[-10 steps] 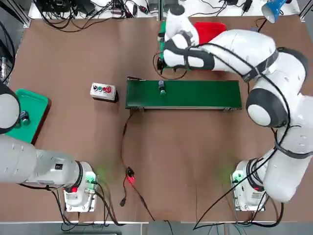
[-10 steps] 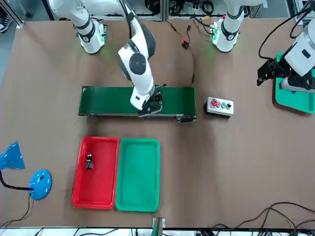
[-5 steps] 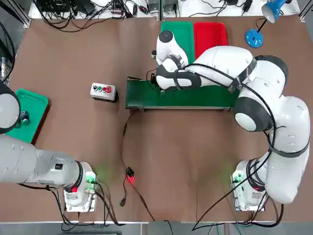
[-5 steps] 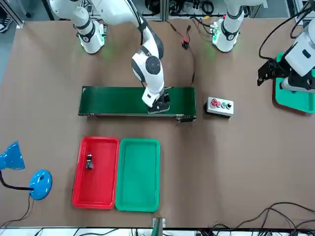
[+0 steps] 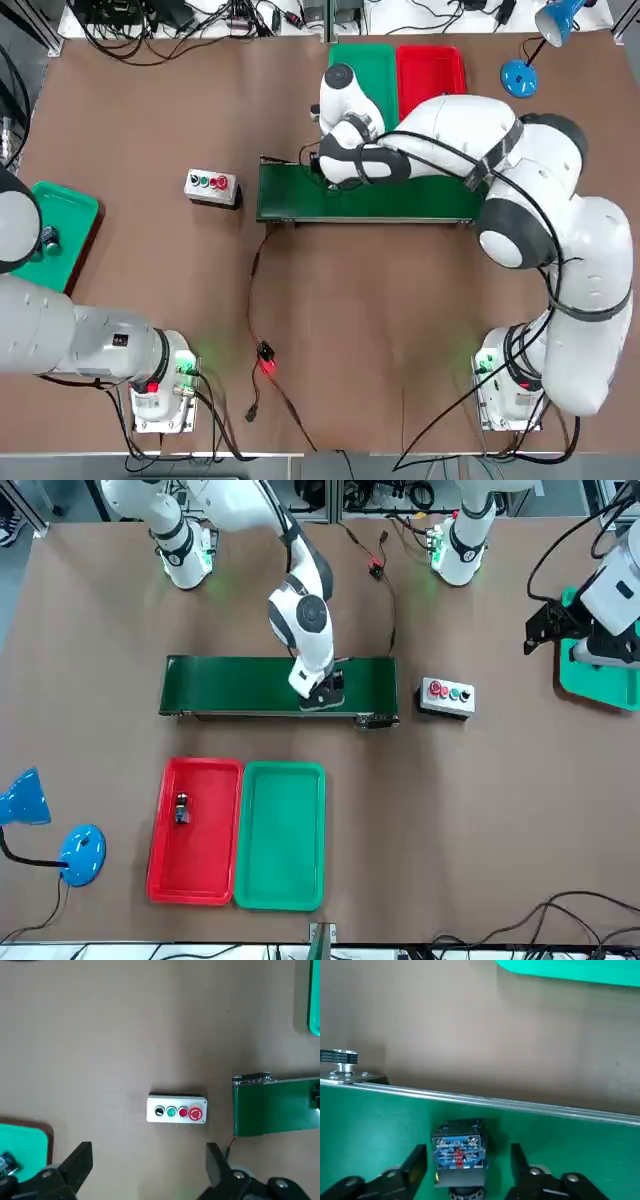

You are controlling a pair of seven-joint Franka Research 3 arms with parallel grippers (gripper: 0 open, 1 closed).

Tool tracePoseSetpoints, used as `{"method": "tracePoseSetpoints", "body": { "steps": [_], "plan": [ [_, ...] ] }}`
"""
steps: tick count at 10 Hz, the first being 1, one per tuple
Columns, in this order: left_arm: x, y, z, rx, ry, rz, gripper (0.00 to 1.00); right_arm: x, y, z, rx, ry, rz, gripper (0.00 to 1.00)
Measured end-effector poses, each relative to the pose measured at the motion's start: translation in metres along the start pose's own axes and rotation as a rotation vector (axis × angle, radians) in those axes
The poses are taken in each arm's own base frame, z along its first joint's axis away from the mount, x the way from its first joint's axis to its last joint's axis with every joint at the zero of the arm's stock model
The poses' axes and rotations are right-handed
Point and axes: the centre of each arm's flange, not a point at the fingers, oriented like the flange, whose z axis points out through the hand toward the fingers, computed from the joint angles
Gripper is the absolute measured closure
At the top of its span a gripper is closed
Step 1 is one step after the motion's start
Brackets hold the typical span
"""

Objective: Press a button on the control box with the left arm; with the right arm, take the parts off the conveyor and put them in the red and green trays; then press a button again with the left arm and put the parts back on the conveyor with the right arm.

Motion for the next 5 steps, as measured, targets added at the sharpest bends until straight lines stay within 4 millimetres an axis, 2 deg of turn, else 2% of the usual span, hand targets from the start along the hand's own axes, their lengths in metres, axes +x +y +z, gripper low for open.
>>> {"method": "tracePoseSetpoints", "body": {
  "steps": [1,3,4,5],
  "plan": [
    [0.0000,0.0000,0.0000,0.000,0.000,0.000,0.00,0.0003,0.0003,0.0002,0.000,0.000,0.004,0.47],
    [0.0000,0.0004,0.0000,0.000,0.000,0.001,0.00,0.0023,0.0001,-0.0021,0.002,0.005,0.009,0.52],
    [0.0000,0.0011,0.0000,0.000,0.000,0.002,0.00,0.0050,-0.0001,-0.0054,0.006,0.011,0.013,0.59],
    [0.0000,0.0011,0.0000,0.000,0.000,0.002,0.00,0.0079,0.0005,-0.0080,0.008,0.017,0.022,0.58]
  ]
}}
